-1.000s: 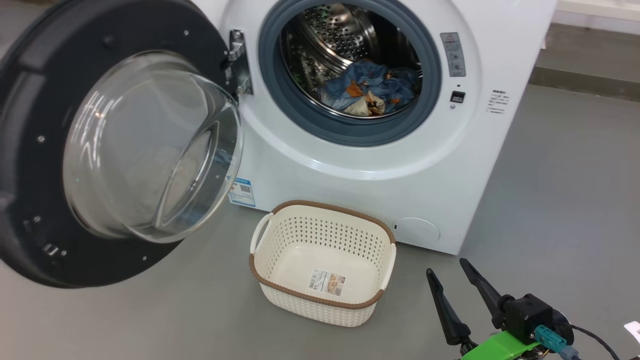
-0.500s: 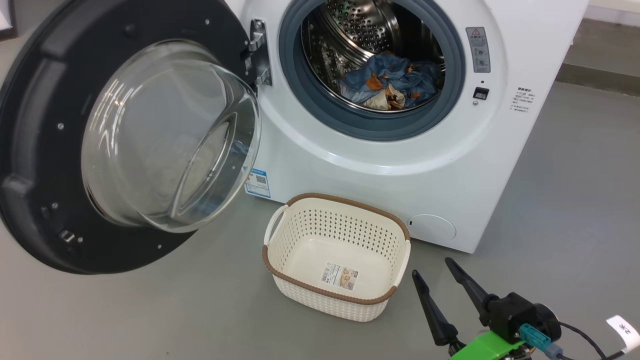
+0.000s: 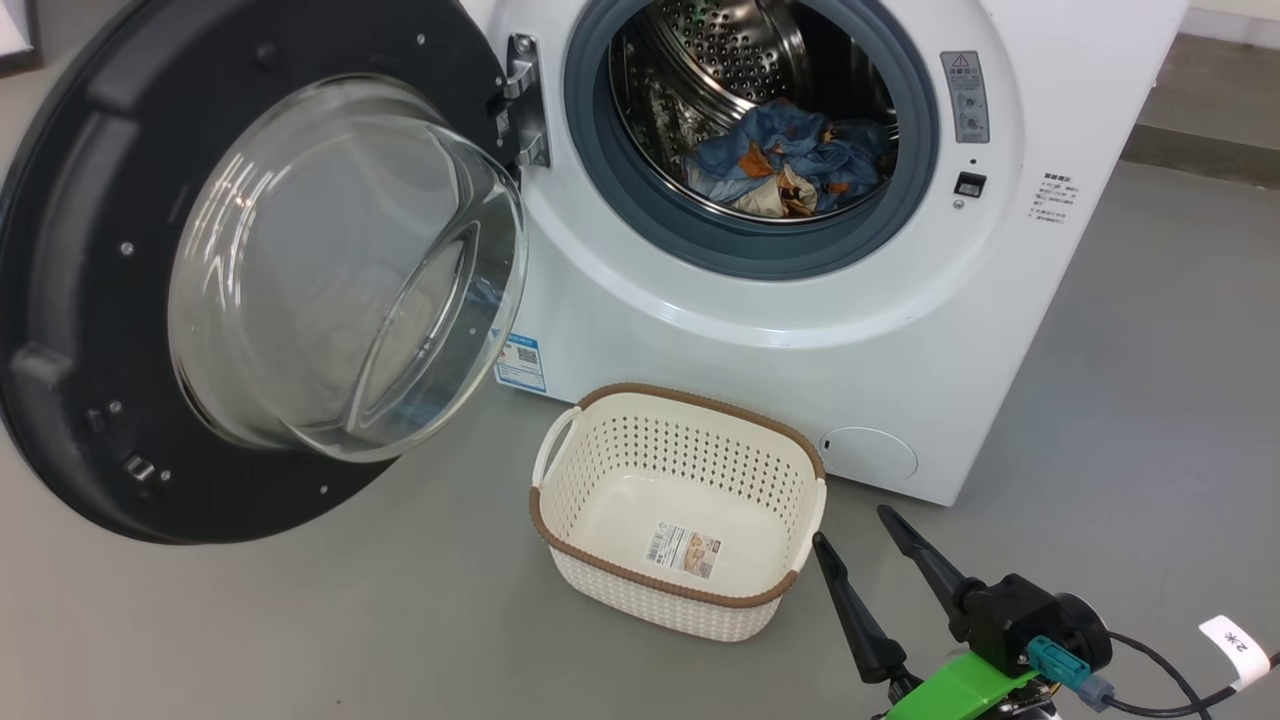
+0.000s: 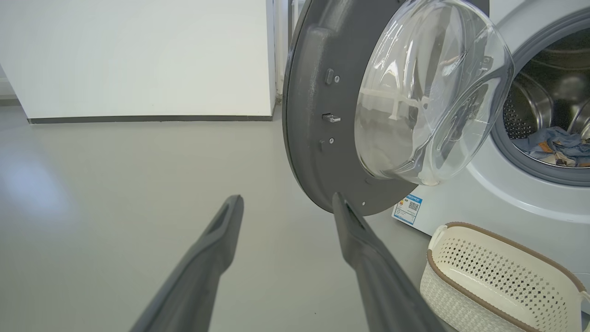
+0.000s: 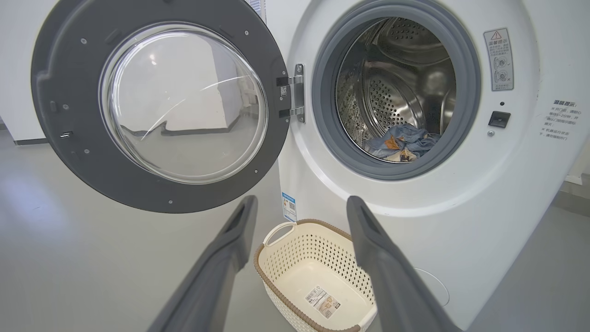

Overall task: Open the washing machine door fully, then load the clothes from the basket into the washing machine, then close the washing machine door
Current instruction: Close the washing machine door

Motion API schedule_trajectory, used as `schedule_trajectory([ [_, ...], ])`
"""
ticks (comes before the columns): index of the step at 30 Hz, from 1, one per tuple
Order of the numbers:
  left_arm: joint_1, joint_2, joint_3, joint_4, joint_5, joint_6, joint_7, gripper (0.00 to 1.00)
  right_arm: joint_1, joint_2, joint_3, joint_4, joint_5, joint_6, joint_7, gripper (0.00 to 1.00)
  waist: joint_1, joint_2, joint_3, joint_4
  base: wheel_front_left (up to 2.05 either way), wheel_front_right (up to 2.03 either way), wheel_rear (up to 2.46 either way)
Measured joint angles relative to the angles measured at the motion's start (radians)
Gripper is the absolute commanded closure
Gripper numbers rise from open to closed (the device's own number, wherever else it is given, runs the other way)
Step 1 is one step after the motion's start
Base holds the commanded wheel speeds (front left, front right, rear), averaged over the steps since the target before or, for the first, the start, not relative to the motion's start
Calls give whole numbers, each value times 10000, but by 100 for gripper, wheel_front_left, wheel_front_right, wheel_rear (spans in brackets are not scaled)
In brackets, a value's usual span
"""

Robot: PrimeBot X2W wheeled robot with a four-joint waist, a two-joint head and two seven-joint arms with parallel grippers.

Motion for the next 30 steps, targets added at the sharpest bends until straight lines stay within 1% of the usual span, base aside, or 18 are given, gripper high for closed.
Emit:
schedule_trajectory([
  [12, 171, 0, 10, -19, 10, -25, 0, 0, 11, -4, -17, 31, 4, 0, 0, 0, 0, 0, -87, -56, 0, 0, 0],
  [13, 171, 0, 10, -21, 10, -29, 0, 31, 12, -4, -17, 31, 4, 0, 0, 0, 0, 0, -96, -63, 0, 0, 0],
  [14, 172, 0, 8, -21, 6, -79, 0, 88, 12, -4, -21, 29, 4, 0, 0, 0, 0, 0, -106, -70, 0, 0, 0],
  [15, 172, 0, 8, -31, -8, -138, 0, 100, 13, -2, -25, 29, 4, 0, 0, 0, 0, 0, -114, -74, 0, 0, 0],
  [26, 189, 0, 180, -77, -391, -464, 0, 100, 24, -2, -96, 13, 4, 0, 0, 0, 0, 0, -109, -96, 0, 0, 0],
  [27, 186, -4, 257, -127, -589, -472, 0, 100, 26, 0, -113, 6, 4, 0, 0, 0, 0, 0, -102, -96, 0, 0, 0],
  [30, 79, -4, 721, -272, -1459, -692, 0, 100, 29, 0, -155, -23, 4, 0, 0, 0, 0, 0, -73, -97, 0, 0, 0],
])
